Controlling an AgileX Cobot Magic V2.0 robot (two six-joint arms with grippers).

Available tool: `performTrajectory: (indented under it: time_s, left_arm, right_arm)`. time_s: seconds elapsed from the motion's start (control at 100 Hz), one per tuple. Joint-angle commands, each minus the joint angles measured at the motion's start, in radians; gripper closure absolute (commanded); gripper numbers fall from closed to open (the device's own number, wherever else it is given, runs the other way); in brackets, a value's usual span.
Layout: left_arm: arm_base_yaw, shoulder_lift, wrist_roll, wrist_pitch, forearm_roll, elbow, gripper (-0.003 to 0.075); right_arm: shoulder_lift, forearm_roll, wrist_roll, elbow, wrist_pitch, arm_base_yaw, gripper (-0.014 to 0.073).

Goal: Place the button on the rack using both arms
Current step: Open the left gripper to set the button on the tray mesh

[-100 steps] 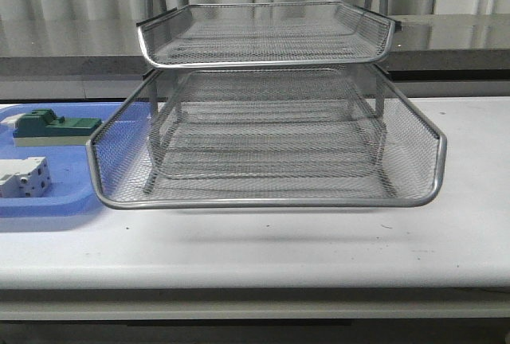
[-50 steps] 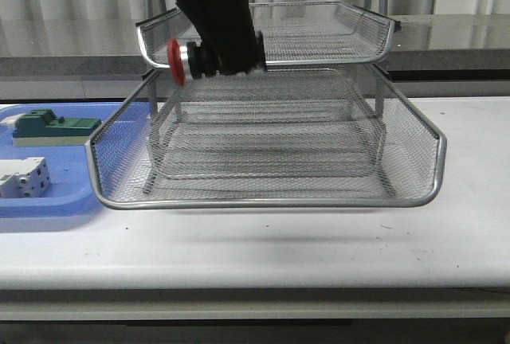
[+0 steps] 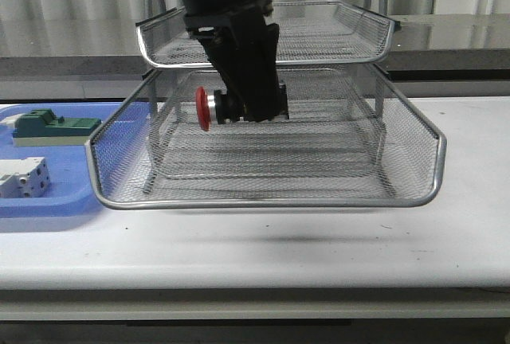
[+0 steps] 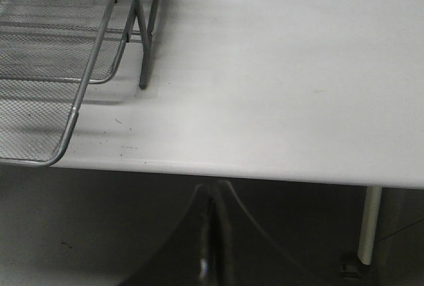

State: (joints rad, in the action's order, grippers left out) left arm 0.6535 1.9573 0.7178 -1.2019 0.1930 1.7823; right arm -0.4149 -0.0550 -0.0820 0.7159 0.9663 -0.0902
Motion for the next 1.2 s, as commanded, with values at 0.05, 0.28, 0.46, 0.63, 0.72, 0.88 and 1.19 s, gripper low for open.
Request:
performTrajectory:
  time_s: [0.05, 0.28, 0.46, 0.63, 0.72, 0.88, 1.19]
  left_arm:
    - [0.007, -0.052, -0.010, 0.022, 0.031, 0.027, 0.0474]
    - [0.007, -0.052, -0.010, 0.017, 0.031, 0.027, 0.0270]
    - [0.007, -0.052, -0.010, 0.014, 0.031, 0.027, 0.0267]
    - [0.007, -0.064, -0.013, 0.000, 0.031, 0.029, 0.0267]
    - [0.001, -0.089, -0.018, -0.001, 0.031, 0.029, 0.0267]
    - [-0.041, -0.161, -0.047, -0.012, 0.031, 0.029, 0.0268]
    - [-0.244, -0.312, -0.101, -0.077, 0.103, 0.016, 0.0268]
  right_arm:
    - [-0.007, -0.011, 0.002, 0.032, -0.064, 0.004, 0.0664]
    - [-0.007, -0.011, 0.002, 0.032, -0.064, 0.004, 0.0664]
    - [-0.007, -0.011, 0.002, 0.032, -0.064, 0.004, 0.0664]
    - [-0.007, -0.011, 0.002, 0.032, -0.064, 0.004, 0.0664]
    - [-0.007, -0.011, 0.002, 0.032, -0.064, 0.004, 0.0664]
    - [-0.007, -0.011, 0.002, 0.032, -0.064, 0.004, 0.0664]
    - [-0.007, -0.011, 0.002, 0.032, -0.064, 0.004, 0.0664]
